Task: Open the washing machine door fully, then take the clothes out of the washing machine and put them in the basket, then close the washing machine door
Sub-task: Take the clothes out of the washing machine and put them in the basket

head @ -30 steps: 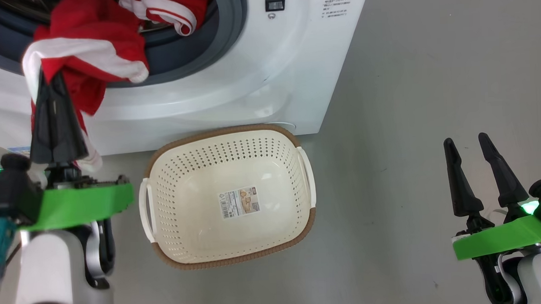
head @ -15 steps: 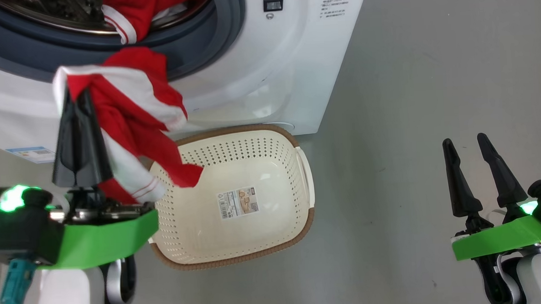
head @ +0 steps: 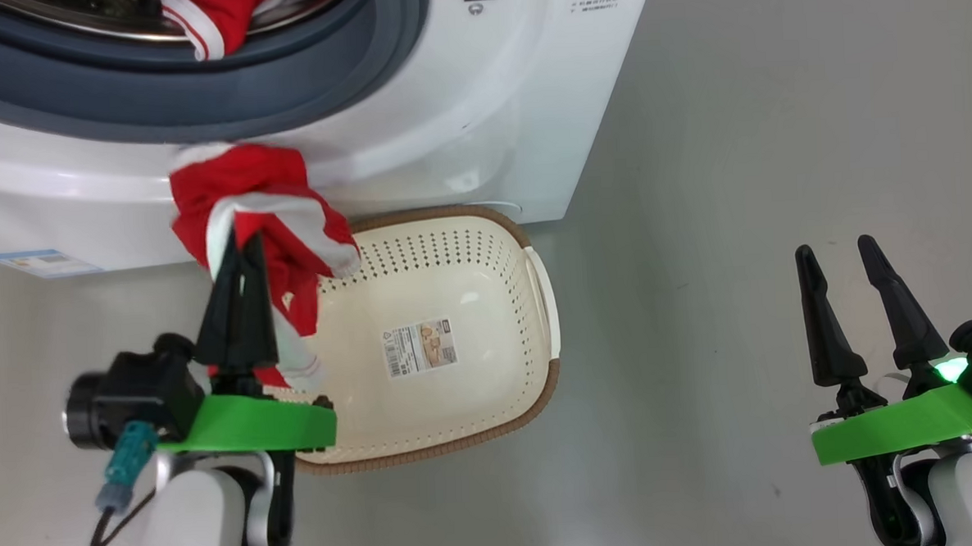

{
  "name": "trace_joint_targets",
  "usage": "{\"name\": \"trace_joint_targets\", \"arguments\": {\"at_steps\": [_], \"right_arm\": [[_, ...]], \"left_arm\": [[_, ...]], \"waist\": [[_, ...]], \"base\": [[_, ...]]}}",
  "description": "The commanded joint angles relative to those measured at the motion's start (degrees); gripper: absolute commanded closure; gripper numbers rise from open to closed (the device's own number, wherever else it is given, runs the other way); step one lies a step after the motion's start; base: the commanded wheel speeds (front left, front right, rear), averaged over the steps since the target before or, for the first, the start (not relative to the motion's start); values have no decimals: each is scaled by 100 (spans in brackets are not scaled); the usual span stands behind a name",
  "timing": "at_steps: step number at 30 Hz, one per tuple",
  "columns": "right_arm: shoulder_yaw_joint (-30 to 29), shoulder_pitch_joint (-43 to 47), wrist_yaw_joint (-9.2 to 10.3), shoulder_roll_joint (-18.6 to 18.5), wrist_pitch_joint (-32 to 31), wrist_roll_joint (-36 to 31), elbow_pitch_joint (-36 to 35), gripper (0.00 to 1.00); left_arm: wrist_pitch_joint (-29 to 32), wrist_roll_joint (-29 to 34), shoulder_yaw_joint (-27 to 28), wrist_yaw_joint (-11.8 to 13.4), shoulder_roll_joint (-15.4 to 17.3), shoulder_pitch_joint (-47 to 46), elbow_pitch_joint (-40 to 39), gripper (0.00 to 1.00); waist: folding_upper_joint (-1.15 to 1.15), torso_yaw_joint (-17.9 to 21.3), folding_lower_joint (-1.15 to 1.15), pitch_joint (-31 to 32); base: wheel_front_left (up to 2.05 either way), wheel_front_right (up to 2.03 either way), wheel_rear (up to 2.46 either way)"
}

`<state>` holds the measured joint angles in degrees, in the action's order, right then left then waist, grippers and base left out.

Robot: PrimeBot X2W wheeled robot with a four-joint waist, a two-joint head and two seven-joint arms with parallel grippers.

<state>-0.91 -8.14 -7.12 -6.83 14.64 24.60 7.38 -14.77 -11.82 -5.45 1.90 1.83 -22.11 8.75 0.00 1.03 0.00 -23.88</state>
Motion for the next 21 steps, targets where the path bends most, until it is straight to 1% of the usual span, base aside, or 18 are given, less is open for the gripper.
{"name": "trace_joint_targets", "arguments": {"at_steps": [1,9,21], "right_arm": [[130,-19,-36,-22,36,-32,-161,0],[116,-165,-36,26,36,-21,-199,0],[109,-455,-36,109,36,-17,-280,0]], "left_arm": [[-23,-36,127,-46,105,49,19,100],[-23,-84,-65,-244,105,-190,1146,100],[-23,44,-209,-309,105,-973,2695,100]], "waist": [[0,15,0,-106],[0,69,0,-490],[0,188,0,-1255]], "base": [[0,0,0],[0,0,0],[0,0,0]]}}
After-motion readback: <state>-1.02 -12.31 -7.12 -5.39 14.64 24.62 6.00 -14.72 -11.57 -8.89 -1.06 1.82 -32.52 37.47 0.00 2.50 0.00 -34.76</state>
